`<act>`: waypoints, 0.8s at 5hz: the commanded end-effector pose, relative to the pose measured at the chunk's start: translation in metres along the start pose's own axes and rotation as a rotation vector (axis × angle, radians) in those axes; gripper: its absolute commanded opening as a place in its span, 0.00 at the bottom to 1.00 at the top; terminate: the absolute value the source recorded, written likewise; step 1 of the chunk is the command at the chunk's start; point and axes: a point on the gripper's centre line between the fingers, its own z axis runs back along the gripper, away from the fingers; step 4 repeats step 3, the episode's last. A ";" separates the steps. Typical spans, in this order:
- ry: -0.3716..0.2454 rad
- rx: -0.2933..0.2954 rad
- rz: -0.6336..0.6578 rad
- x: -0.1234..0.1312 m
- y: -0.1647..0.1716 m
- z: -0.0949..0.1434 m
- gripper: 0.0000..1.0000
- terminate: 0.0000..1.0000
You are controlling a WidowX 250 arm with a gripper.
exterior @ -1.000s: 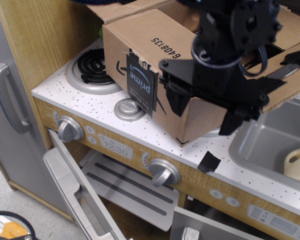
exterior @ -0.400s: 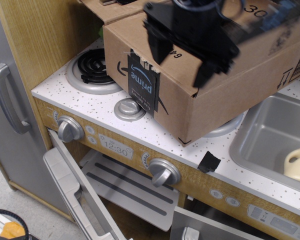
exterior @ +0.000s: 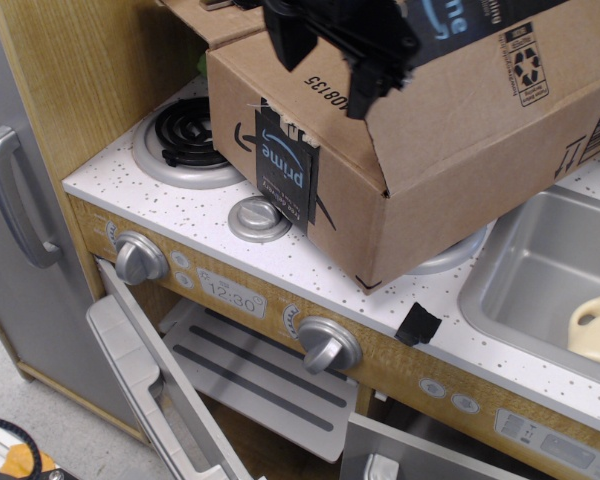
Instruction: Close large4fbox flaps
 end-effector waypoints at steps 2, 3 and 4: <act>-0.080 -0.098 0.036 -0.001 0.015 -0.056 1.00 0.00; -0.065 -0.125 0.040 0.002 0.010 -0.063 1.00 1.00; -0.065 -0.125 0.040 0.002 0.010 -0.063 1.00 1.00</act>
